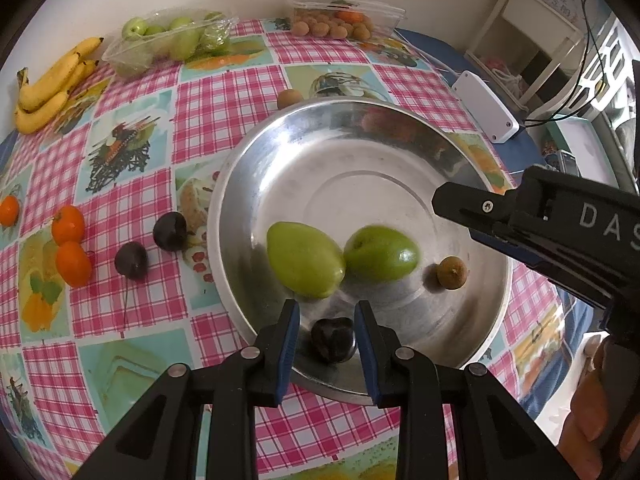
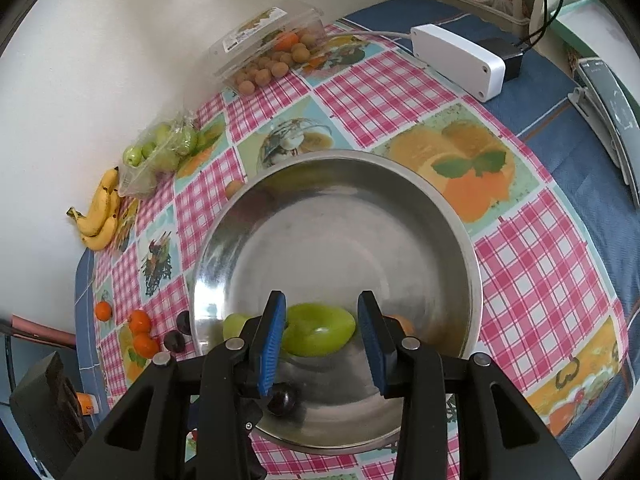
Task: Organize fruits
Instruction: 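Carry the apple into the bowl and open the right tool while the left tool carries the plum, then lower the black plum toward the bowl and open the left tool, then withdraw both open tools from the bowl toward the loose plums and oranges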
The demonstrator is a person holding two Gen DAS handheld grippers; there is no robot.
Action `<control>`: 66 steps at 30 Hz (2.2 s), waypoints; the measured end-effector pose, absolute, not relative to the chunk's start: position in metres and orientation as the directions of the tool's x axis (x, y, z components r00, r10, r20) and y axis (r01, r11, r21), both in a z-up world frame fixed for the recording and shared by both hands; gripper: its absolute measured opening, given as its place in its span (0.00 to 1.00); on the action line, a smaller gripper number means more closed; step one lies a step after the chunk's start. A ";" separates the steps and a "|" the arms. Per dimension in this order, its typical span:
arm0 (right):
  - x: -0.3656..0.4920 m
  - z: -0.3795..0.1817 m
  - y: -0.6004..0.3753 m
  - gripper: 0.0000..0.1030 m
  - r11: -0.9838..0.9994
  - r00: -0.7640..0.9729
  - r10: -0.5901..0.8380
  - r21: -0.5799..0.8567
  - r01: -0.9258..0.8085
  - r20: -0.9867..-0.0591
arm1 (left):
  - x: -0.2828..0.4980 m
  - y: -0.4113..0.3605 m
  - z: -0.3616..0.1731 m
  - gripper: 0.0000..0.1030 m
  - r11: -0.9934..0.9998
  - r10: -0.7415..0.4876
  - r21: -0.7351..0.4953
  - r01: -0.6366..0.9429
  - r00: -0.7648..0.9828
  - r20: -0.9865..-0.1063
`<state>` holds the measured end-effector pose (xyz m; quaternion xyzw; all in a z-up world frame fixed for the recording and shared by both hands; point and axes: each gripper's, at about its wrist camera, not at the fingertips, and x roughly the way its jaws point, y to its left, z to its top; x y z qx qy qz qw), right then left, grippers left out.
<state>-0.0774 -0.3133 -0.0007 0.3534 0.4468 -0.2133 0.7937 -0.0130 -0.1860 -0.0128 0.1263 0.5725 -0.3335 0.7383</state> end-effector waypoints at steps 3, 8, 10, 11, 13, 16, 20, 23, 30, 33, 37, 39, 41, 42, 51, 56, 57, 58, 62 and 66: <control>-0.077 0.000 -0.313 0.38 0.662 0.513 -0.021 0.373 0.650 -0.858 | -0.013 -0.185 -0.010 0.31 0.745 -0.352 -0.195 0.638 0.127 -0.927; -0.077 0.002 -0.313 0.38 0.665 0.521 -0.026 0.374 0.647 -0.853 | -0.007 -0.178 -0.004 0.40 0.754 -0.363 -0.200 0.625 0.144 -0.921; -0.077 0.002 -0.313 0.38 0.665 0.519 -0.026 0.373 0.647 -0.854 | -0.001 -0.173 -0.002 0.44 0.767 -0.364 -0.201 0.609 0.155 -0.918; -0.077 0.001 -0.313 0.38 0.664 0.518 -0.025 0.372 0.648 -0.855 | 0.003 -0.169 0.000 0.45 0.776 -0.364 -0.203 0.598 0.162 -0.917; -0.077 0.001 -0.313 0.38 0.664 0.514 -0.025 0.370 0.649 -0.857 | 0.010 -0.162 0.001 0.48 0.794 -0.360 -0.201 0.573 0.177 -0.916; -0.076 -0.001 -0.313 0.38 0.668 0.508 -0.025 0.364 0.650 -0.861 | 0.023 -0.150 -0.001 0.62 0.831 -0.337 -0.188 0.523 0.205 -0.919; -0.073 -0.005 -0.310 0.38 0.679 0.489 -0.013 0.351 0.644 -0.872 | 0.039 -0.130 -0.006 0.68 0.884 -0.287 -0.162 0.439 0.234 -0.929; -0.070 -0.007 -0.307 0.38 0.693 0.477 -0.012 0.337 0.638 -0.879 | 0.049 -0.119 -0.011 0.70 0.910 -0.254 -0.148 0.388 0.240 -0.937; -0.065 -0.009 -0.299 0.38 0.722 0.452 -0.016 0.303 0.623 -0.892 | 0.054 -0.105 -0.013 0.71 0.929 -0.232 -0.142 0.343 0.238 -0.943; -0.063 -0.009 -0.295 0.39 0.732 0.446 -0.018 0.292 0.616 -0.895 | 0.053 -0.106 -0.013 0.73 0.928 -0.233 -0.141 0.345 0.240 -0.942; -0.060 -0.010 -0.292 0.50 0.743 0.430 -0.035 0.264 0.614 -0.902 | 0.054 -0.107 -0.012 0.81 0.928 -0.229 -0.134 0.349 0.250 -0.941; -0.059 -0.010 -0.291 0.52 0.751 0.420 -0.049 0.244 0.614 -0.906 | 0.054 -0.107 -0.011 0.81 0.928 -0.233 -0.136 0.347 0.255 -0.939; -0.058 -0.009 -0.289 0.55 0.763 0.413 -0.058 0.227 0.606 -0.909 | 0.055 -0.106 -0.011 0.81 0.929 -0.234 -0.138 0.344 0.256 -0.938; -0.057 -0.009 -0.288 0.61 0.766 0.410 -0.061 0.220 0.603 -0.910 | 0.055 -0.106 -0.010 0.81 0.931 -0.232 -0.137 0.339 0.257 -0.938; -0.055 -0.012 -0.286 0.77 0.787 0.398 -0.059 0.202 0.582 -0.916 | 0.059 -0.097 -0.011 0.88 0.940 -0.249 -0.165 0.299 0.268 -0.931; -0.055 -0.012 -0.285 0.83 0.792 0.403 -0.065 0.198 0.577 -0.913 | 0.059 -0.096 -0.004 1.00 0.941 -0.240 -0.134 0.310 0.334 -0.912; -0.055 -0.012 -0.285 0.88 0.794 0.404 -0.067 0.197 0.575 -0.912 | 0.059 -0.096 -0.003 1.00 0.941 -0.243 -0.136 0.311 0.338 -0.909; -0.054 -0.013 -0.285 0.92 0.795 0.404 -0.068 0.195 0.574 -0.912 | 0.060 -0.096 -0.003 1.00 0.940 -0.248 -0.140 0.310 0.342 -0.906; -0.053 -0.014 -0.283 1.00 0.801 0.400 -0.075 0.184 0.570 -0.913 | 0.061 -0.095 -0.003 1.00 0.941 -0.249 -0.136 0.310 0.362 -0.898; -0.053 -0.017 -0.283 1.00 0.802 0.395 -0.069 0.184 0.568 -0.916 | 0.060 -0.093 -0.001 1.00 0.941 -0.257 -0.138 0.310 0.383 -0.887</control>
